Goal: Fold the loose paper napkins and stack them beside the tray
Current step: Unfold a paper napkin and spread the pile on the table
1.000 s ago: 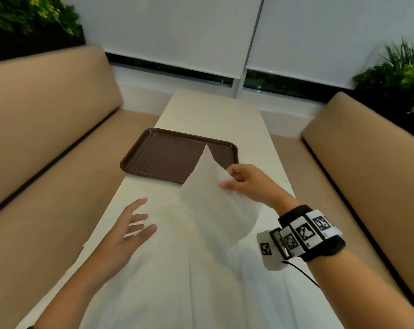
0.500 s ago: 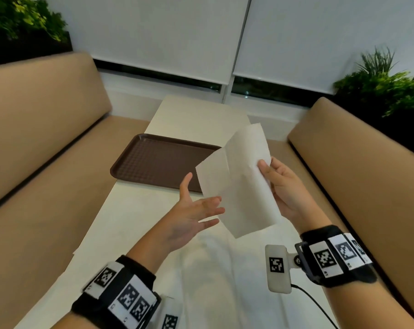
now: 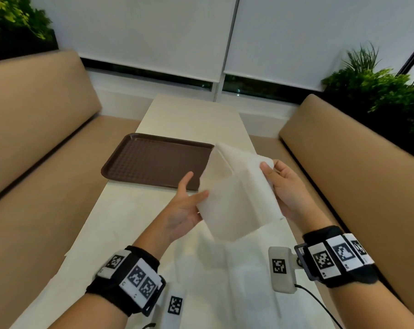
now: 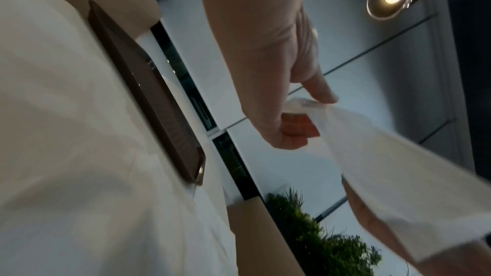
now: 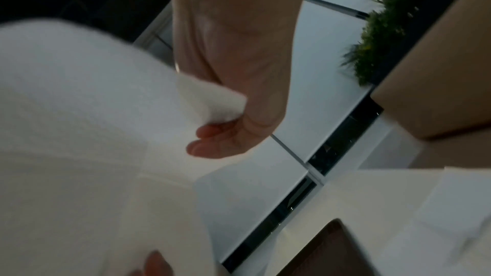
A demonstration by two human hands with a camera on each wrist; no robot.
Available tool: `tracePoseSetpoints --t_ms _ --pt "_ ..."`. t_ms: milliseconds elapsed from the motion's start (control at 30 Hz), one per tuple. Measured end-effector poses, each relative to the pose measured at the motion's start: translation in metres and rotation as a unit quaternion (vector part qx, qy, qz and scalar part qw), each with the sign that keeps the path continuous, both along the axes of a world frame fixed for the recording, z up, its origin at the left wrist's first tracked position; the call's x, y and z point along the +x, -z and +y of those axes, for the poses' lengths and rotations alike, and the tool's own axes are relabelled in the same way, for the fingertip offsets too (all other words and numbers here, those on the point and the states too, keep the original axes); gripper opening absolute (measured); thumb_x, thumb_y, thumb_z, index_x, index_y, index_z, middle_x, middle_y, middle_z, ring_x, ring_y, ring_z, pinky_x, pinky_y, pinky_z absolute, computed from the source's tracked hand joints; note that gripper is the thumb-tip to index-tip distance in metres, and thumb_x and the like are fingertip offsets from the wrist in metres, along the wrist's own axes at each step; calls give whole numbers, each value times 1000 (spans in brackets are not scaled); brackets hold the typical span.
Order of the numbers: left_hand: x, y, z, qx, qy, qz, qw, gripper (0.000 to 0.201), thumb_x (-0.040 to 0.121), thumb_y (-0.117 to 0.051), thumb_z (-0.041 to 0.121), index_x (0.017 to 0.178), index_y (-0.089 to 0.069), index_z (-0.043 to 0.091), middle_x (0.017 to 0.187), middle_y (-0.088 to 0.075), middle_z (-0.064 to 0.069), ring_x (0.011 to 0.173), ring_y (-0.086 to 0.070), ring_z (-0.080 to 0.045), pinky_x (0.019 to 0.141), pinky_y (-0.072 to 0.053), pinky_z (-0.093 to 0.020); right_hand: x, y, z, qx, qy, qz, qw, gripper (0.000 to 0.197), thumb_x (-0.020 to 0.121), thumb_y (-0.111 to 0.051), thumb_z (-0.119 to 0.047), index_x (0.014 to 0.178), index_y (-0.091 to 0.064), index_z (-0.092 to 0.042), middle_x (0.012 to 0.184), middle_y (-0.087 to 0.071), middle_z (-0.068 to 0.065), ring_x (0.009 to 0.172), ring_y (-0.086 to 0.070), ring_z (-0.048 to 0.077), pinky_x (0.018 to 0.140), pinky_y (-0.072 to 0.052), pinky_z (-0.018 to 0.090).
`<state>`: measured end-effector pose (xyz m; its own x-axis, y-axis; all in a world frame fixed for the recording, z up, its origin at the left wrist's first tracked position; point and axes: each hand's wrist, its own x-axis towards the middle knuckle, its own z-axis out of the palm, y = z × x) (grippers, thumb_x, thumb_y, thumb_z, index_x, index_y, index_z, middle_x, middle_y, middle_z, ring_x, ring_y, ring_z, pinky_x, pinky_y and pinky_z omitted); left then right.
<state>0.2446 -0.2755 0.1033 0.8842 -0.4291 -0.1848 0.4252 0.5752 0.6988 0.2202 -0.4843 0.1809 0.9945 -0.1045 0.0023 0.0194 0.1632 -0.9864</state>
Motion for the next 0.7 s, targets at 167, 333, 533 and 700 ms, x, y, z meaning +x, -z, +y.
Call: tracePoseSetpoints --t_ms 167,333,533,700 --pt "0 -25 26 128 -24 -119 984 78 65 -75 6 130 -46 38 123 -58 -11 106 -62 -26 84 -57 -41 -1 8 -4 -73 32 -19 997 19 86 -65 -26 99 -55 -16 80 -72 3 69 -69 14 61 -53 29" --pt "5 -44 42 261 -110 -220 934 24 77 -74 15 98 -69 27 116 -61 -9 110 -59 -31 89 -53 -40 0 11 -10 -143 7 -70 987 53 71 -77 -28 111 -45 -42 89 -59 21 82 -62 25 79 -55 41" --pt "6 -54 54 393 -186 -297 850 13 84 -70 16 79 -69 27 86 -68 3 77 -62 -14 63 -47 -19 2 10 -6 -255 -13 -88 963 16 86 -65 -5 93 -68 -20 85 -63 11 79 -61 20 77 -54 34" --pt "0 -62 56 469 -213 -364 777 16 83 -71 23 75 -67 36 98 -57 8 84 -55 -15 73 -43 -18 -1 12 -7 -432 32 -109 895 7 85 -68 -28 90 -65 -33 109 -57 -1 103 -53 14 88 -42 23"
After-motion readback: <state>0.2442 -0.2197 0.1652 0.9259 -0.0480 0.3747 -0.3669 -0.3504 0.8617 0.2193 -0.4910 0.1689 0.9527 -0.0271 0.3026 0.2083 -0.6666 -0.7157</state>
